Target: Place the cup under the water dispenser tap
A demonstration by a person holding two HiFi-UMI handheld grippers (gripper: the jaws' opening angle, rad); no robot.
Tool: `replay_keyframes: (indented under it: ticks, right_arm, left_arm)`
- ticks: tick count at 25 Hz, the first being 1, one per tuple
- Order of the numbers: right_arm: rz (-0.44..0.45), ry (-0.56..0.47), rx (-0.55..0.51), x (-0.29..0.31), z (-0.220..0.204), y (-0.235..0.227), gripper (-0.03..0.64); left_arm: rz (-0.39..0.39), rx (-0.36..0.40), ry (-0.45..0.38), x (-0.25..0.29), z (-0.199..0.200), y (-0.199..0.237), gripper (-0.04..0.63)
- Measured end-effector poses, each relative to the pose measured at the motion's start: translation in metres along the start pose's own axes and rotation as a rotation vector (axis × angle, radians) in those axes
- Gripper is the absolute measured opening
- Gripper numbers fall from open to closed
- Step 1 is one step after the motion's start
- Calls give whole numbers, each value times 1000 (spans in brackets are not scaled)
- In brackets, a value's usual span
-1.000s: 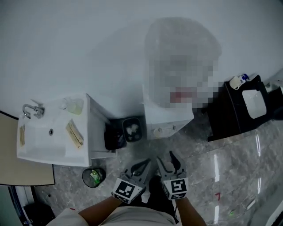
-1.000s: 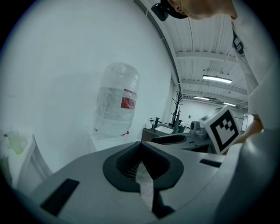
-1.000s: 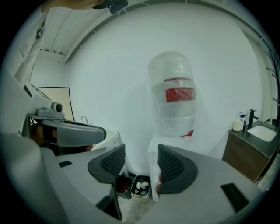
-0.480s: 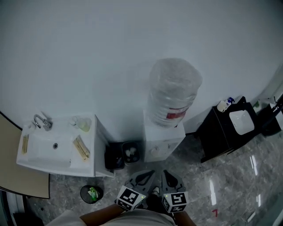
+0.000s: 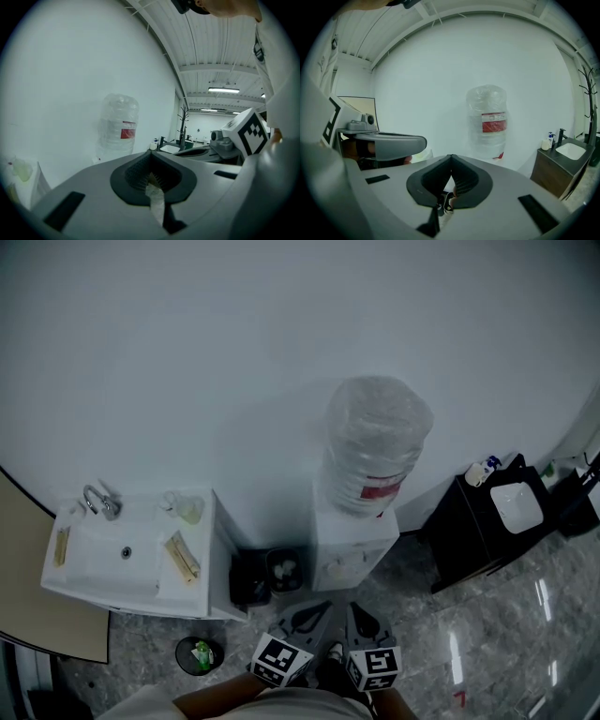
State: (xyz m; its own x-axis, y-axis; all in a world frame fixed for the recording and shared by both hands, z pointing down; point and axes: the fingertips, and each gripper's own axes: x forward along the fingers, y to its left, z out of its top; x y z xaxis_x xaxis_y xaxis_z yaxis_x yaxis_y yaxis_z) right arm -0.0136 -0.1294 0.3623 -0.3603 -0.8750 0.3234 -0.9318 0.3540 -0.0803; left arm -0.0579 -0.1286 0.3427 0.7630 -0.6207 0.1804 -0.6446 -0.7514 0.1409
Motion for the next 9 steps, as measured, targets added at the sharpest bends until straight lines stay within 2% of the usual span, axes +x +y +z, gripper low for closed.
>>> replay_keyframes:
  ticks: [9]
  right_arm:
    - [-8, -3, -11, 9, 5, -3, 17]
  left_arm:
    - [-22, 11, -12, 9, 8, 4, 5]
